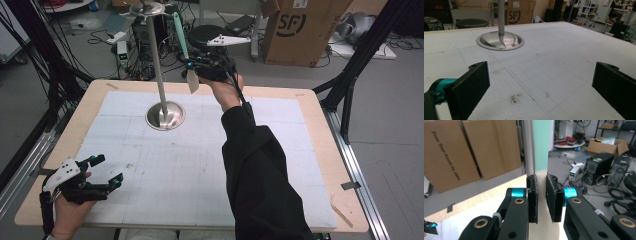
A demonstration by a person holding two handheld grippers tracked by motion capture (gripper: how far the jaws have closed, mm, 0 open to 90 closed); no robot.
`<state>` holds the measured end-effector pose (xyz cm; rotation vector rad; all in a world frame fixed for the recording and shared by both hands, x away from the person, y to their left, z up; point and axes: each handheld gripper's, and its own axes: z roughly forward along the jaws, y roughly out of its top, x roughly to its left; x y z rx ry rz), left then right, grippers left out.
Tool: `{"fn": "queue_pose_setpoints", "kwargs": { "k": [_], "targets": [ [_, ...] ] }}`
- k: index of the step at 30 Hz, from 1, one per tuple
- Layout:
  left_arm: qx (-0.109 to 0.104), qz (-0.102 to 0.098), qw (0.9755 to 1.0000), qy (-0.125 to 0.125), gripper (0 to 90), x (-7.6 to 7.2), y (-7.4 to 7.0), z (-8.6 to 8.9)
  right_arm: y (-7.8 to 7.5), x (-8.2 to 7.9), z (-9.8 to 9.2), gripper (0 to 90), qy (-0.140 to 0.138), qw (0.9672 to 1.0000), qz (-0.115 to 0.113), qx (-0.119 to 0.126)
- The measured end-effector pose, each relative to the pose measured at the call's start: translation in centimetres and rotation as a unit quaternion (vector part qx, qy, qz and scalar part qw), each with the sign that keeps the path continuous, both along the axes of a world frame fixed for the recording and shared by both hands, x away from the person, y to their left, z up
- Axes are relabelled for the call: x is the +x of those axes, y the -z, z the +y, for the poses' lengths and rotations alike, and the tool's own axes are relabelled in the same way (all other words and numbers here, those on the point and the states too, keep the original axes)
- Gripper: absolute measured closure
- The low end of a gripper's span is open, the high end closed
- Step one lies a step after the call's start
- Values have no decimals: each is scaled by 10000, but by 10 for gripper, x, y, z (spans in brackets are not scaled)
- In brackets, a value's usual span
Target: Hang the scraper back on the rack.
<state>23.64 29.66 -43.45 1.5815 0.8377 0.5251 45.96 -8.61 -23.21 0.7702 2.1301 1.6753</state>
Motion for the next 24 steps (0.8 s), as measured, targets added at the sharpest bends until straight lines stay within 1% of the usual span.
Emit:
{"fn": "queue_pose_setpoints", "kwargs": {
  "k": [2,8,13,17,24],
  "targets": [
    [11,5,10000,-1,19,0,0,0,0,0,1,809,-44,10000,-33,36],
    [9,19,10000,11,19,-1,0,1,3,2,5,809,-38,10000,-14,-32],
    [11,27,10000,-3,18,-1,0,1,3,3,7,809,-53,10000,-35,37],
    [17,19,10000,-5,18,-1,0,2,2,4,8,809,-37,10000,-53,41],
    [36,24,10000,4,19,-2,1,1,4,7,13,808,-48,10000,-14,-14]
  ]
}}
